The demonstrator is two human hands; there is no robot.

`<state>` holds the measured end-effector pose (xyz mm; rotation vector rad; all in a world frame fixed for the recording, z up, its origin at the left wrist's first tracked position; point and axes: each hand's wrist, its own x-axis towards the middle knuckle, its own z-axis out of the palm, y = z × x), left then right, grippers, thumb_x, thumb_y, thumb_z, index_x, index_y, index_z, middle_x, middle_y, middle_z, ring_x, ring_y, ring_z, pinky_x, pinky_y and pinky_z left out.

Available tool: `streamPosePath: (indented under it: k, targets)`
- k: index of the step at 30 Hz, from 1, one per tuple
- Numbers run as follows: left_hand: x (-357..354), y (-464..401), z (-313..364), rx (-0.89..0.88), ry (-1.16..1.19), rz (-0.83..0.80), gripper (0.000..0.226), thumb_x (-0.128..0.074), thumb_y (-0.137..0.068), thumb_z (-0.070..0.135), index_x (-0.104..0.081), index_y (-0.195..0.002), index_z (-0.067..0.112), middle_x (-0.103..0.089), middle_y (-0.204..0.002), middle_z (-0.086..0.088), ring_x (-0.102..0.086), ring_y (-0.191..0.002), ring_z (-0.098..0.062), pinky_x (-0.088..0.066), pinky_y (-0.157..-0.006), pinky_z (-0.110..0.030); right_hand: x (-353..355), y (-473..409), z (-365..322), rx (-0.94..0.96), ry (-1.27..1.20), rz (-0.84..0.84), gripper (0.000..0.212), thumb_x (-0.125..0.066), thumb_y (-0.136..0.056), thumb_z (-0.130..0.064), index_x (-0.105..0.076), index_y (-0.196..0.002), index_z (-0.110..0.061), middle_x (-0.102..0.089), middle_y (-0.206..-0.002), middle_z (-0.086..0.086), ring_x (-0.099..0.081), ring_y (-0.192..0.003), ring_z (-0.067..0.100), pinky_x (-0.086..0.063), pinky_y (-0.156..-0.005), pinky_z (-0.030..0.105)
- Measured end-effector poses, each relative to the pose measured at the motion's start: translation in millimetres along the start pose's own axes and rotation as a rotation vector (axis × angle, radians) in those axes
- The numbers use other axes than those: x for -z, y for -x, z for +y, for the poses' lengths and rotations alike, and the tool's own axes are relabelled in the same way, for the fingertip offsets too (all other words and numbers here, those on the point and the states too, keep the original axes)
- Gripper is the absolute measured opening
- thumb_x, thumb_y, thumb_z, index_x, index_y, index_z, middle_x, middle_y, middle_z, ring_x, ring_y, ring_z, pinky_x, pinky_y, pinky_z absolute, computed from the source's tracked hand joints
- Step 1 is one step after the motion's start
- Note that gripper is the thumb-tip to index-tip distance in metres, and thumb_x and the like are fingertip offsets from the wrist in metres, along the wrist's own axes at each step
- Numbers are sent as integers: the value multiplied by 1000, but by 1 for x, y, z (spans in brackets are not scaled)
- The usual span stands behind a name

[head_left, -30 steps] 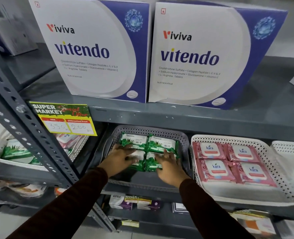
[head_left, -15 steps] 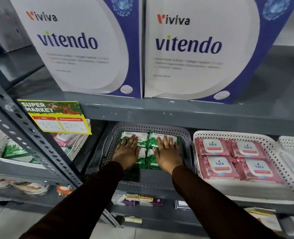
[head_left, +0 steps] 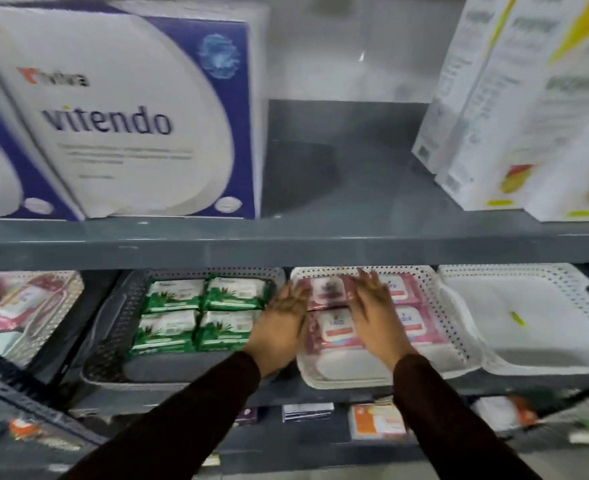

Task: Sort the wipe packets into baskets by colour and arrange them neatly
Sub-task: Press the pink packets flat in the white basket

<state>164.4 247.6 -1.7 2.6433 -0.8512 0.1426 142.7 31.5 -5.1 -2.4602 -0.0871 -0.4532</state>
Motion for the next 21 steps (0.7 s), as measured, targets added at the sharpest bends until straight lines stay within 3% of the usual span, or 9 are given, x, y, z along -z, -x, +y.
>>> streamPosePath:
  k: [2, 4, 8, 14, 17, 19, 21]
  targets:
    - [-15, -18, 34, 10, 29, -30, 64, -17, -95, 39, -26, -149, 6, -23, -158, -11, -4, -147, -26, 3, -119, -35, 25, -2, 43, -133, 139, -44, 44, -48, -101, -17, -48, -145, -17, -33, -160, 16, -22, -151, 35, -19, -122, 55]
    - [-32, -35, 59, 122, 24, -72, 65, -11, -97, 42, -13, -152, 7, -7, -161, -9, 9, -146, -22, 15, -115, -31, 44, -3, 79, -235, 221, -183, 52, -42, -103, -27, -32, -153, -20, -15, -166, 12, -8, -154, 31, -8, -124, 51]
    - [-47, -51, 76, 316, -4, -255, 60, -14, -103, 40, 8, -152, 12, 17, -159, -3, 20, -144, -23, 15, -114, -37, 44, 1, 95, -258, 303, -407, 63, -28, -104, -40, -1, -159, -25, 16, -166, 6, 19, -152, 30, 11, -119, 48]
    - [-62, -53, 79, 326, -71, -263, 61, -13, -102, 40, 14, -151, 14, 22, -158, -4, 24, -142, -23, 16, -115, -39, 35, 3, 99, -260, 300, -419, 64, -19, -104, -43, 9, -158, -19, 18, -165, 14, 18, -152, 33, 7, -120, 51]
    - [-62, -56, 81, 341, -149, -310, 65, 0, -96, 46, 17, -150, 13, 23, -157, -7, 24, -142, -26, 12, -117, -42, 34, 4, 100, -242, 332, -412, 64, -19, -104, -44, 6, -158, -19, 14, -166, 15, 14, -153, 34, 3, -122, 54]
    - [-49, -59, 86, 337, -171, -332, 64, -2, -98, 44, 14, -150, 12, 20, -158, -8, 22, -143, -25, 9, -118, -42, 41, -2, 98, -257, 294, -452, 66, -20, -104, -47, 7, -158, -21, 18, -166, 11, 18, -152, 32, 8, -121, 57]
    - [-36, -45, 102, 268, -106, -239, 58, -12, -102, 38, 5, -152, 13, 11, -160, -8, 19, -142, -20, 8, -118, -39, 50, 14, 94, -219, 196, -416, 69, -21, -102, -54, 8, -158, -25, 18, -166, 4, 26, -149, 23, 17, -118, 51]
